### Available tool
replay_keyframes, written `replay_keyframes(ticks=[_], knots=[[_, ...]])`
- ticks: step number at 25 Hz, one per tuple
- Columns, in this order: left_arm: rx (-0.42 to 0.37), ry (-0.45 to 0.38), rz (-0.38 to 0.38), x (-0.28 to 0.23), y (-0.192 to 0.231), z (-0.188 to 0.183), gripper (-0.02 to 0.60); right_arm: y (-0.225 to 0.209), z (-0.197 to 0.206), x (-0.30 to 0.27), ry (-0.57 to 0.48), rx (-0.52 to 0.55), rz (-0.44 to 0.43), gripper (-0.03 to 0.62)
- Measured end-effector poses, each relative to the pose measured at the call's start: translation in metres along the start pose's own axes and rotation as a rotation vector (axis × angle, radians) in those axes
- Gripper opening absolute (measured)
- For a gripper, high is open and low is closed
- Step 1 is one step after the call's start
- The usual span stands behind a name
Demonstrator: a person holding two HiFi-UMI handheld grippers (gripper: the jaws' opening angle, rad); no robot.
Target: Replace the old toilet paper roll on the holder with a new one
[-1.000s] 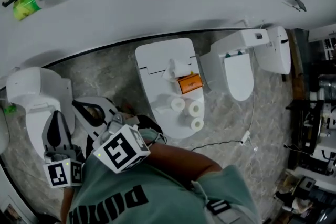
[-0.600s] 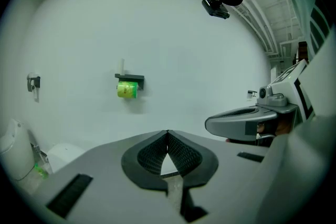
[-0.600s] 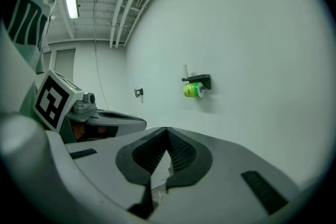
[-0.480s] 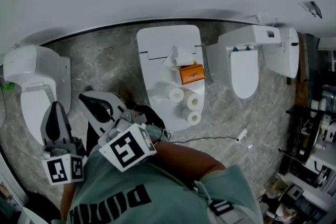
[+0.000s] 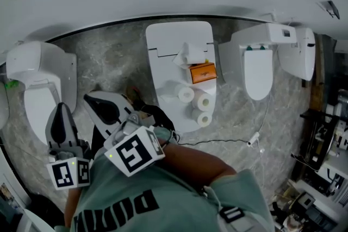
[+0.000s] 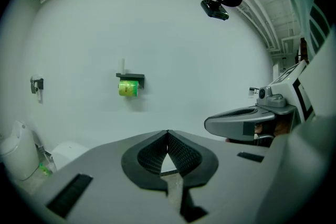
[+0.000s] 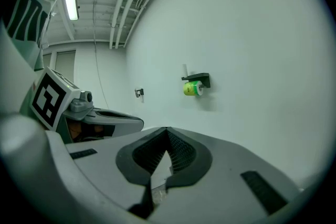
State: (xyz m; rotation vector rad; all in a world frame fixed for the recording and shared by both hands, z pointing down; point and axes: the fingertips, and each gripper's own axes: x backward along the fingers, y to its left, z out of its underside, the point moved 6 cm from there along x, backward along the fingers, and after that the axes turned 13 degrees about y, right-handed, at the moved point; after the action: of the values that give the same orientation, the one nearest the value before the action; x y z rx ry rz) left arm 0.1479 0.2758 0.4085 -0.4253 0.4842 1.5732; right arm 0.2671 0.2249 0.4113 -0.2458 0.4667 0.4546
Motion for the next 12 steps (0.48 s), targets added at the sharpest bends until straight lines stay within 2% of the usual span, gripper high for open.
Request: replay_keyframes(ticks=[12], knots=[[-0.015,-0.030,-0.004,0.0090,-0.0004,-0.0045,0.005,0.0046,-0.0096,0.0051,-0.002,0.034,0.000,0.003]])
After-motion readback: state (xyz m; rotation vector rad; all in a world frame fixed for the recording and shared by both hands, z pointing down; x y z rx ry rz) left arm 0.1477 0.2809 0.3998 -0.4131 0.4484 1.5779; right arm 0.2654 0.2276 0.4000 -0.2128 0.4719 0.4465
